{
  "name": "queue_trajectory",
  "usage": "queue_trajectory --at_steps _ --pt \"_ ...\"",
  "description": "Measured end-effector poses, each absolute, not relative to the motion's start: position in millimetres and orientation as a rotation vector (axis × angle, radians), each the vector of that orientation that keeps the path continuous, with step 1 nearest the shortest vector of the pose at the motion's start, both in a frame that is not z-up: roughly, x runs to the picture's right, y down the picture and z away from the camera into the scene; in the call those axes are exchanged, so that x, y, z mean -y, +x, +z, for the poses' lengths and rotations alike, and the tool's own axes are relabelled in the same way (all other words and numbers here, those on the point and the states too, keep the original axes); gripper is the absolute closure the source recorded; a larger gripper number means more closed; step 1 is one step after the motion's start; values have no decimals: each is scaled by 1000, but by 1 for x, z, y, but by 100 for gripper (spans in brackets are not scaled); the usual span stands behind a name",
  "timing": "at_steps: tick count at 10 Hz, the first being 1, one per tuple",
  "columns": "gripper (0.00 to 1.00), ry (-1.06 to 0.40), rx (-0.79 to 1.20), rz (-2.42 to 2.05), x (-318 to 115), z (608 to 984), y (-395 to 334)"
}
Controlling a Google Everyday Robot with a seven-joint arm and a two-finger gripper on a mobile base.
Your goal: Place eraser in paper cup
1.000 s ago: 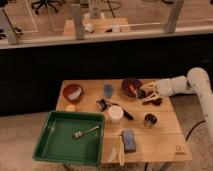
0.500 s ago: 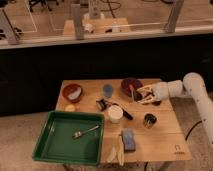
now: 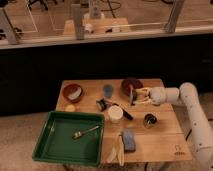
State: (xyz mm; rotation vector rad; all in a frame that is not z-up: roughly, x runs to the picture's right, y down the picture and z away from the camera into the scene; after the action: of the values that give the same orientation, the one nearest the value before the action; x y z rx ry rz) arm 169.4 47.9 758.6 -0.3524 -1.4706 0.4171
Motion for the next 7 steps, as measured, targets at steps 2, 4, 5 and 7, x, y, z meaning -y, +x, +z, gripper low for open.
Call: queue_trajectory --at_steps 2,4,5,7 --pt "100 -364 1519 444 -59 731 153" --pt "100 -382 1504 413 -68 709 134" --pt "100 -385 1485 391 -68 704 130" --pt "100 -402 1475 374 -71 702 120"
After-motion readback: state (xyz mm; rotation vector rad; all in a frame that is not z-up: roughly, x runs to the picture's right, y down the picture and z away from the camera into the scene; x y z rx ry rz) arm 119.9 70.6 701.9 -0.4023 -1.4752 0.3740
